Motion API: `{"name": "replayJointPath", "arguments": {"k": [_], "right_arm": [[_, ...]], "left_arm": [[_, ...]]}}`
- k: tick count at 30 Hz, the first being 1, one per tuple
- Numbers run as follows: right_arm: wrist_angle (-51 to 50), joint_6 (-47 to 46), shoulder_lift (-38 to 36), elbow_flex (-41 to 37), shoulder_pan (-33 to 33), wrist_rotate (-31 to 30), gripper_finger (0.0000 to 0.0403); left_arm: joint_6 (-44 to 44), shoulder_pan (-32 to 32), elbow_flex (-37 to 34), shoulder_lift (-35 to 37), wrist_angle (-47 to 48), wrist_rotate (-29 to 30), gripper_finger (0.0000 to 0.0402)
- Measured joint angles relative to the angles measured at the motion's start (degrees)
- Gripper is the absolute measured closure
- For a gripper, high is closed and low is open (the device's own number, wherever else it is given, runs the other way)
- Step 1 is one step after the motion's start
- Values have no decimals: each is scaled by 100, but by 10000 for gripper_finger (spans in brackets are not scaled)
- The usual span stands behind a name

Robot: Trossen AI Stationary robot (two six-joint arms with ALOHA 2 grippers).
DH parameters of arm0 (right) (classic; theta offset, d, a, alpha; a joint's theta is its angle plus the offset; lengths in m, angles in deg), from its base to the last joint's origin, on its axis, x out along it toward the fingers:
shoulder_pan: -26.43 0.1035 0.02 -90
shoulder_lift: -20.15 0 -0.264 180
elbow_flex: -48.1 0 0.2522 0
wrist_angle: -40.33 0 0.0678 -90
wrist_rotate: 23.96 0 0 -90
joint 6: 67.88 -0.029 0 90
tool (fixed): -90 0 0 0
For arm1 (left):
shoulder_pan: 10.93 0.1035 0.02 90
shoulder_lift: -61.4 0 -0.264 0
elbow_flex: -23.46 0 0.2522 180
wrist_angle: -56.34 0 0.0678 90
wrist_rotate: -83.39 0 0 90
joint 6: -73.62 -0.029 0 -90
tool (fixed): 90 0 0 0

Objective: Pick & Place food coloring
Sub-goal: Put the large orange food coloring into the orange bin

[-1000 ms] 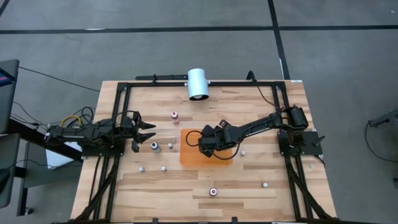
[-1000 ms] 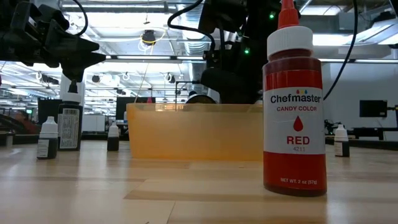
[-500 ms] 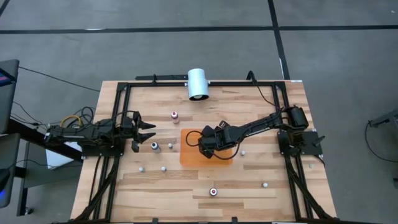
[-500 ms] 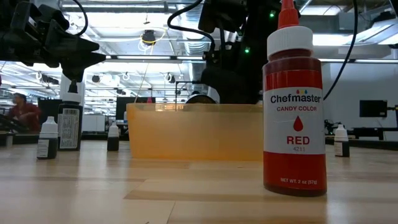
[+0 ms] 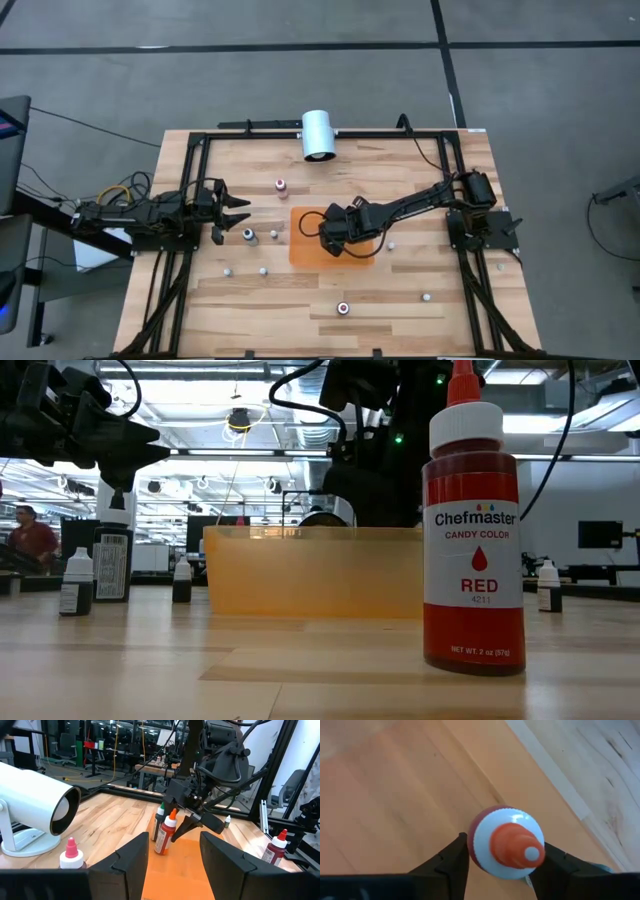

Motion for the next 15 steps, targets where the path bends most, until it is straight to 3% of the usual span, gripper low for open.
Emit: {"name": "replayJointPath", "arguments": {"k": [15], "right_arm": [[-1, -2, 0, 0, -37, -42, 230]], "left_arm": [[7, -2, 0, 2, 0, 0, 233]]}}
